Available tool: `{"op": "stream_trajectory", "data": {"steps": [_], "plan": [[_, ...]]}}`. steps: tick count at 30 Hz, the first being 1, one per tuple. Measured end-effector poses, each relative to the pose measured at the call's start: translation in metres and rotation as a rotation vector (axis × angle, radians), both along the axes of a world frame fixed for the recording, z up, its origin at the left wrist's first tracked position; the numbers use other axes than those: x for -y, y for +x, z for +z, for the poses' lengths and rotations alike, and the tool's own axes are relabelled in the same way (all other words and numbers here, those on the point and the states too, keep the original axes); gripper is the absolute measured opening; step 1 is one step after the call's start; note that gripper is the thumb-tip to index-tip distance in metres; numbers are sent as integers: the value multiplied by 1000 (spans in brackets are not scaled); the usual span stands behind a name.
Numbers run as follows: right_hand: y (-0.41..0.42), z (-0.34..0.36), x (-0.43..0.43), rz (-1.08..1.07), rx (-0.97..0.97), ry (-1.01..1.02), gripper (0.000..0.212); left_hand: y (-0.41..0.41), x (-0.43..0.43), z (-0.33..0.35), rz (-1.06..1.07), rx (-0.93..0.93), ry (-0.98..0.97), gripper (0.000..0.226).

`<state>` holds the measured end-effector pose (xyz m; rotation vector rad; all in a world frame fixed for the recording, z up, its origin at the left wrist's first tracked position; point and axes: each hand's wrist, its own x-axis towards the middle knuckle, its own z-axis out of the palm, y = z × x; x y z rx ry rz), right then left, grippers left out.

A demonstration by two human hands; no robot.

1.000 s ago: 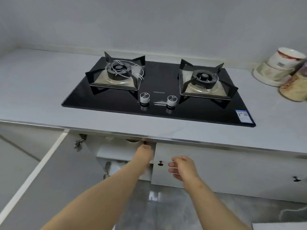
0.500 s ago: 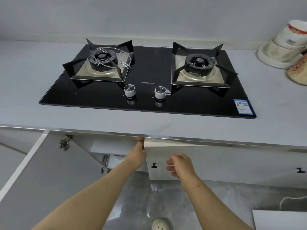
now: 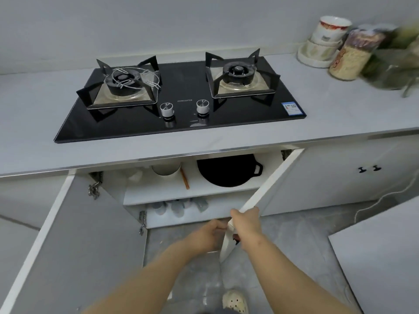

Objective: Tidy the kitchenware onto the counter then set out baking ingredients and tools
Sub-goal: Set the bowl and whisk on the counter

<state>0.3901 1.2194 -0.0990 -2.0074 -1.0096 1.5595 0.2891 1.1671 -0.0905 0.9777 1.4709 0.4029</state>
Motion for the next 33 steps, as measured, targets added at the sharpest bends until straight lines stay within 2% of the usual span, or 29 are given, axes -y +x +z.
{"op": "stream_trajectory", "data": {"steps": [2,6,12,16,20,27,31,33], "plan": [[17,4,8,33,45,1,41,6,5,1,12,-18,5,29],[54,7,26,87,165,71,35,34,-3,5,175,-74,49,20],[143,7,47,210,364,82,31,114,-13,9,139,-58,55,15],[215,9,51,202,523,97,31,168,-6,4,105,-74,-3,12],[260,14,48,207,534,97,26,202,-2,3,106,-109,-42,19],[267,21,46,234,493,85,31,220,-2,2,191,-98,-13,21],[241,36,38,343,659,327,52,205,-1,3,248,-98,10,23],[221,48,30,432,710,476,52,191,-2,4,286,-106,19,22]]}}
